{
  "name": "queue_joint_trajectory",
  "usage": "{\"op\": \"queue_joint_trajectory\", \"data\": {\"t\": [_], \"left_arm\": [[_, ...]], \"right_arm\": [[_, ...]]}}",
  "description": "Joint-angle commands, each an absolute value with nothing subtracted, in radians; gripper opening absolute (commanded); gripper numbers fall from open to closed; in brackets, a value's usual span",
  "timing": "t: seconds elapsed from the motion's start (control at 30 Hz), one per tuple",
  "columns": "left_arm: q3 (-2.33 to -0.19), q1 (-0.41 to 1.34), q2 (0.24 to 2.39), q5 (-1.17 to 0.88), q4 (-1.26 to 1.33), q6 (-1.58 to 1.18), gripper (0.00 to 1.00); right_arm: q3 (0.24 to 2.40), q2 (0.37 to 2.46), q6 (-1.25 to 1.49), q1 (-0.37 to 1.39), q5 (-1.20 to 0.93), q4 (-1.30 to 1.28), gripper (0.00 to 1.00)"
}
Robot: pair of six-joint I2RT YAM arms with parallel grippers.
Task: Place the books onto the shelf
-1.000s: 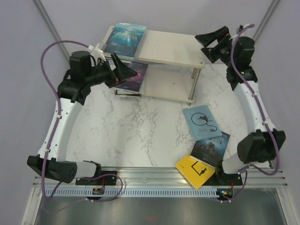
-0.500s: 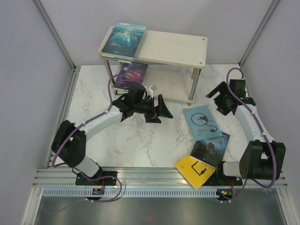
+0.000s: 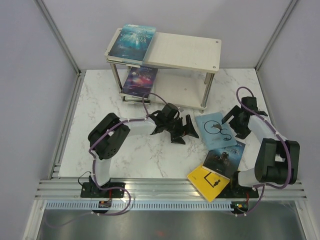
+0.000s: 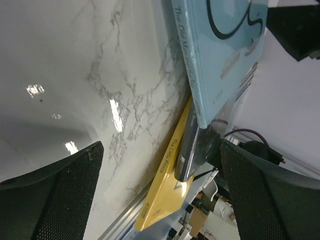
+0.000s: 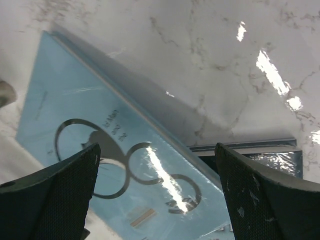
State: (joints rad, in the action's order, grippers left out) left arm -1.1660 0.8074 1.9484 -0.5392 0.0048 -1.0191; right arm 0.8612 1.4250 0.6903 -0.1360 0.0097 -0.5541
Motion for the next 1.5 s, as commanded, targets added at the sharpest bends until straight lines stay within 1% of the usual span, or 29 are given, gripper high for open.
{"op": "queue_joint_trajectory", "data": {"t": [0.0, 0.17, 0.3, 0.5, 0.53, 0.57, 0.6, 0.63, 0.67, 0.7, 0.73, 0.77, 0.8, 0.83, 0.87, 0.9, 0.93, 1.0, 1.03, 1.07, 1.13, 1.2, 1.23, 1.3, 1.33, 1.37, 1.4, 1.43, 1.47], "left_arm": [[-1.200, 0.819, 2.019, -0.462, 0.110, -1.114, 1.00], [-1.192, 0.841, 2.106, -0.410, 0.213, -1.244, 1.00], [-1.210, 0.879, 2.173, -0.388, 0.327, -1.334, 1.00], [-1.281, 0.931, 2.229, -0.353, 0.353, -1.387, 1.00], [-1.275, 0.933, 2.232, -0.351, 0.373, -1.409, 1.00], [-1.246, 0.934, 2.232, -0.350, 0.478, -1.428, 1.00], [-1.236, 0.934, 2.235, -0.350, 0.523, -1.445, 1.00], [-1.232, 0.934, 2.238, -0.350, 0.555, -1.468, 0.98], [-1.230, 0.934, 2.243, -0.351, 0.575, -1.474, 0.96], [-1.230, 0.936, 2.244, -0.357, 0.619, -1.474, 0.90], [-1.232, 0.934, 2.246, -0.362, 0.633, -1.477, 0.84], [-1.229, 0.934, 2.241, -0.365, 0.646, -1.482, 0.71], [-1.226, 0.936, 2.238, -0.367, 0.666, -1.483, 0.51], [-1.221, 0.934, 2.232, -0.368, 0.664, -1.483, 0.42], [-1.206, 0.936, 2.217, -0.367, 0.669, -1.488, 0.29], [-1.194, 0.934, 2.209, -0.362, 0.675, -1.493, 0.05], [-1.186, 0.934, 2.198, -0.364, 0.676, -1.496, 0.03], [-1.160, 0.934, 2.165, -0.373, 0.669, -1.486, 0.02], [-1.151, 0.934, 2.151, -0.379, 0.663, -1.471, 0.02], [-1.123, 0.933, 2.137, -0.385, 0.660, -1.465, 0.02], [-1.067, 0.933, 2.070, -0.420, 0.654, -1.445, 0.02], [-1.033, 0.933, 1.984, -0.463, 0.624, -1.422, 0.02], [-1.017, 0.933, 1.942, -0.475, 0.599, -1.379, 0.02], [-1.000, 0.933, 1.863, -0.501, 0.447, -1.313, 0.02], [-1.018, 0.933, 1.767, -0.511, 0.381, -1.213, 0.02], [-1.038, 0.940, 1.720, -0.515, 0.218, -1.151, 0.02], [-1.058, 0.946, 1.663, -0.494, 0.110, -1.088, 0.02], [-1.081, 0.951, 1.567, -0.483, 0.033, -0.978, 0.02], [-1.110, 0.951, 1.513, -0.477, -0.036, -0.939, 0.02]], "right_arm": [[0.819, 1.448, 0.632, -0.143, 0.060, -0.514, 0.98], [0.726, 1.462, 0.629, -0.143, -0.032, -0.439, 0.98], [0.640, 1.422, 0.653, -0.144, -0.102, -0.407, 0.97], [0.511, 1.338, 0.703, -0.143, -0.192, -0.364, 0.95], [0.491, 1.333, 0.707, -0.143, -0.208, -0.351, 0.94], [0.482, 1.330, 0.715, -0.143, -0.221, -0.345, 0.92], [0.476, 1.322, 0.718, -0.144, -0.235, -0.342, 0.87], [0.469, 1.319, 0.721, -0.143, -0.251, -0.336, 0.84], [0.454, 1.312, 0.732, -0.143, -0.276, -0.327, 0.82], [0.448, 1.295, 0.736, -0.143, -0.285, -0.324, 0.77], [0.437, 1.286, 0.742, -0.143, -0.304, -0.318, 0.75], [0.434, 1.278, 0.747, -0.143, -0.313, -0.314, 0.74], [0.434, 1.269, 0.749, -0.143, -0.319, -0.316, 0.72], [0.439, 1.264, 0.749, -0.144, -0.325, -0.325, 0.71], [0.440, 1.259, 0.752, -0.144, -0.333, -0.327, 0.71], [0.442, 1.249, 0.753, -0.143, -0.333, -0.334, 0.71], [0.452, 1.244, 0.753, -0.143, -0.330, -0.351, 0.71], [0.468, 1.227, 0.755, -0.143, -0.307, -0.377, 0.78], [0.488, 1.223, 0.758, -0.143, -0.296, -0.406, 0.83], [0.501, 1.218, 0.764, -0.143, -0.285, -0.417, 0.91], [0.547, 1.198, 0.794, -0.144, -0.261, -0.449, 0.98], [0.598, 1.175, 0.807, -0.143, -0.244, -0.483, 0.98], [0.659, 1.164, 0.810, -0.143, -0.236, -0.533, 0.98], [0.736, 1.137, 0.801, -0.141, -0.215, -0.601, 0.98], [0.812, 1.128, 0.792, -0.141, -0.190, -0.671, 0.98], [0.848, 1.120, 0.788, -0.141, -0.187, -0.699, 0.98], [0.882, 1.105, 0.788, -0.140, -0.187, -0.724, 0.98], [0.943, 1.094, 0.787, -0.137, -0.193, -0.759, 0.98], [0.971, 1.088, 0.793, -0.129, -0.207, -0.773, 0.98]]}}
